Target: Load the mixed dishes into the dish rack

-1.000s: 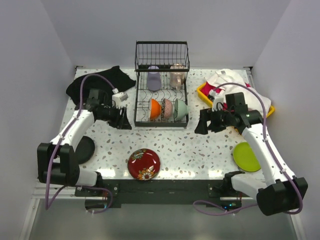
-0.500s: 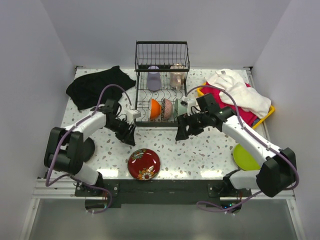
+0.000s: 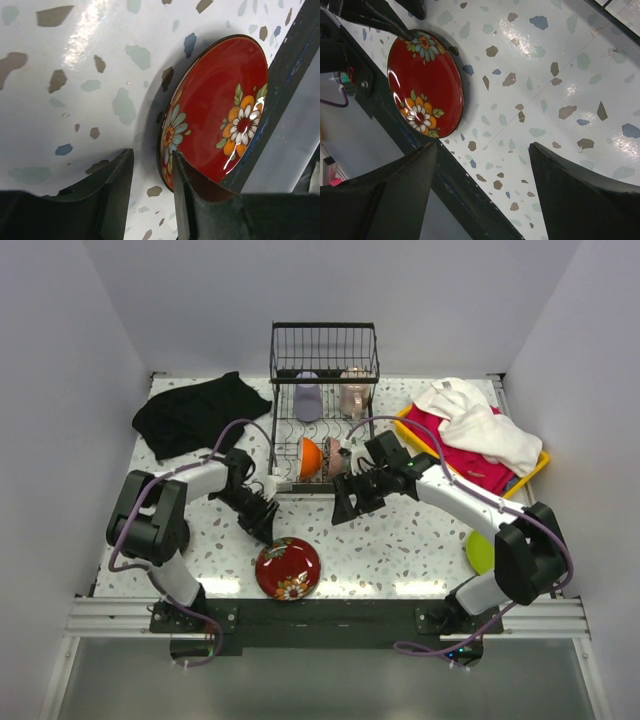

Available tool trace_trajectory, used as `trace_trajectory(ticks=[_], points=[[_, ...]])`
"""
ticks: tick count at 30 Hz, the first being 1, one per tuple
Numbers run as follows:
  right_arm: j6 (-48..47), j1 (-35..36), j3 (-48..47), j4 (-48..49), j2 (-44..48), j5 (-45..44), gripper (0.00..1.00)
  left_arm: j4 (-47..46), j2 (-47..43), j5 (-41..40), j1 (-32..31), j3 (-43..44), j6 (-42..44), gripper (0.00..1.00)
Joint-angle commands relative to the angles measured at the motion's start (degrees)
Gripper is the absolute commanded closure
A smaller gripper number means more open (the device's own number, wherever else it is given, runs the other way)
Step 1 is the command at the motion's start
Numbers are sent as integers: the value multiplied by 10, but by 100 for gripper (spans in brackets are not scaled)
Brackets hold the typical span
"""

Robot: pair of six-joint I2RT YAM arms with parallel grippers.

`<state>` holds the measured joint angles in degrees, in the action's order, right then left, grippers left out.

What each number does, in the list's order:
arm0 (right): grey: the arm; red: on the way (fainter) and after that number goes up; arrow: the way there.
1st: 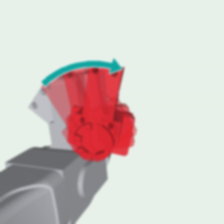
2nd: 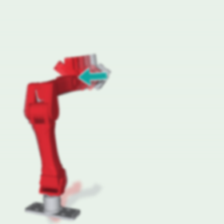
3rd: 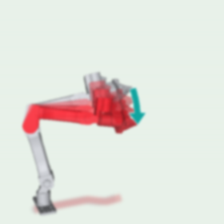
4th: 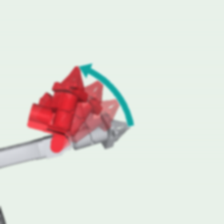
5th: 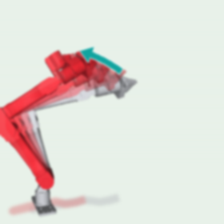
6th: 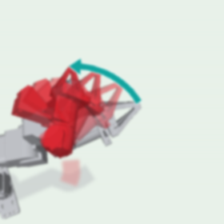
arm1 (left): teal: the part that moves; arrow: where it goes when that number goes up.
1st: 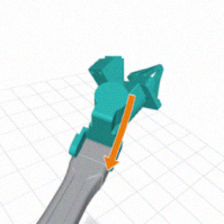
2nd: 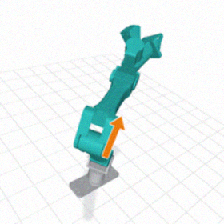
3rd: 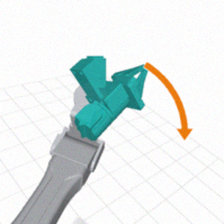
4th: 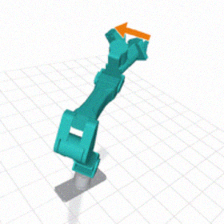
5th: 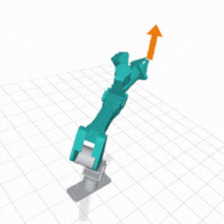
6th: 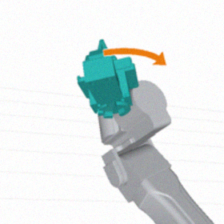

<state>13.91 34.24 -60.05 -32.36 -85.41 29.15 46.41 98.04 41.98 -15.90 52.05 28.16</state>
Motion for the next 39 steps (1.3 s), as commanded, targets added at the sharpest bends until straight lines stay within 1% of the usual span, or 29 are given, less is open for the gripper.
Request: trace_trajectory(ticks=[1,2,5,6,7,8,9,13,14,16,17,18,21,27,31,32,34,35,37,38,39], points=[[14,3,-16,31,-1,-3,22,23,25,31,-26,19,34,61],[16,4,-13,33,0,-3,22,23,28,32,-32,19,34,63],[14,6,-6,33,1,2,22,22,35,27,-42,20,30,75],[13,7,-3,34,1,5,22,25,38,31,-43,22,34,86],[11,7,-1,37,1,17,22,27,38,35,-43,23,38,90],[10,7,7,41,2,25,22,31,35,39,-43,24,40,97],[9,8,11,49,1,32,22,32,30,43,-43,24,42,100],[5,24,34,81,2,96,20,45,-13,78,-43,37,60,100],[4,28,36,87,2,110,18,42,-39,89,-42,45,55,100],[11,43,37,106,2,130,17,32,-60,100,-43,54,45,100],[12,50,35,108,2,138,17,32,-78,117,-43,64,42,100],[9,65,34,111,2,138,16,35,-83,128,-43,72,44,100],[0,81,20,107,-8,128,15,50,-88,156,-43,101,46,100],[-2,87,-9,108,-45,107,18,74,-87,194,-42,131,58,100],[-5,87,-37,105,-62,113,33,63,-88,198,-41,130,47,100],[-8,88,-41,99,-62,114,43,58,-88,191,-40,126,39,100],[-11,88,-52,92,-59,115,55,39,-87,182,-38,122,28,100],[-14,87,-55,83,-57,115,69,32,-87,172,-36,121,14,100],[-15,87,-60,73,-45,116,83,4,-82,163,-33,124,1,100],[-17,87,-61,60,-41,116,96,-8,-80,146,-31,128,-26,93],[-22,86,-63,50,-35,112,100,-24,-79,129,-29,135,-46,82]])
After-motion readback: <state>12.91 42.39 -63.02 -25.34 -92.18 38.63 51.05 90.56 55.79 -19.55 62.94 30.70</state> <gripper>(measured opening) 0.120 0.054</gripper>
